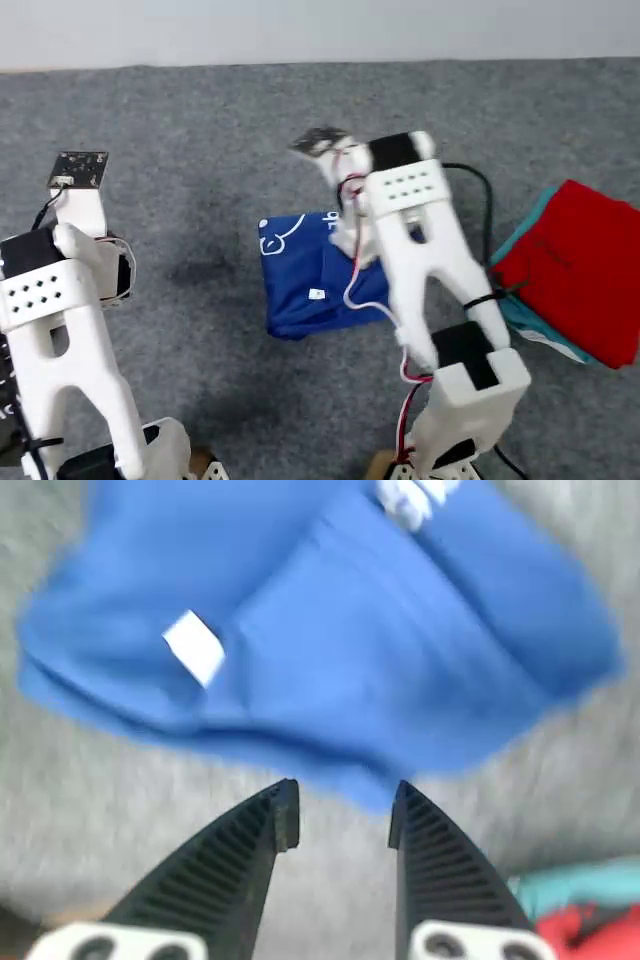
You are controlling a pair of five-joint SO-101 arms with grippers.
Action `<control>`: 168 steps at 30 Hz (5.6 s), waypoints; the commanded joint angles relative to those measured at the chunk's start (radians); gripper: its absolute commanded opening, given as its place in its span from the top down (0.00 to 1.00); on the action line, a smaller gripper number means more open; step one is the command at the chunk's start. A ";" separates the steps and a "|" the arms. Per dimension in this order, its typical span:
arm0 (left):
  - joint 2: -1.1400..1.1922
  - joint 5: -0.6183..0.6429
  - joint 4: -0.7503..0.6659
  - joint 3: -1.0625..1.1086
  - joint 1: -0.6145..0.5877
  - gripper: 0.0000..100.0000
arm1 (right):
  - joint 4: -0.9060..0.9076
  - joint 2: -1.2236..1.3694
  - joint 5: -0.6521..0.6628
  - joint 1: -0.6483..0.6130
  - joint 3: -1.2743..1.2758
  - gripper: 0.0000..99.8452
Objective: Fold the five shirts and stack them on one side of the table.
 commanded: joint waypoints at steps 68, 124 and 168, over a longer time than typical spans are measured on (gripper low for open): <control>-0.032 -0.012 -0.026 0.044 -0.005 1.00 | -0.076 0.490 0.051 -0.041 -0.422 0.99; -0.032 -0.015 -0.064 0.038 0.002 1.00 | -0.199 -0.065 -0.014 0.163 0.347 0.96; -0.032 -0.015 -0.075 0.038 0.002 1.00 | -0.263 0.071 -0.014 0.136 0.331 0.99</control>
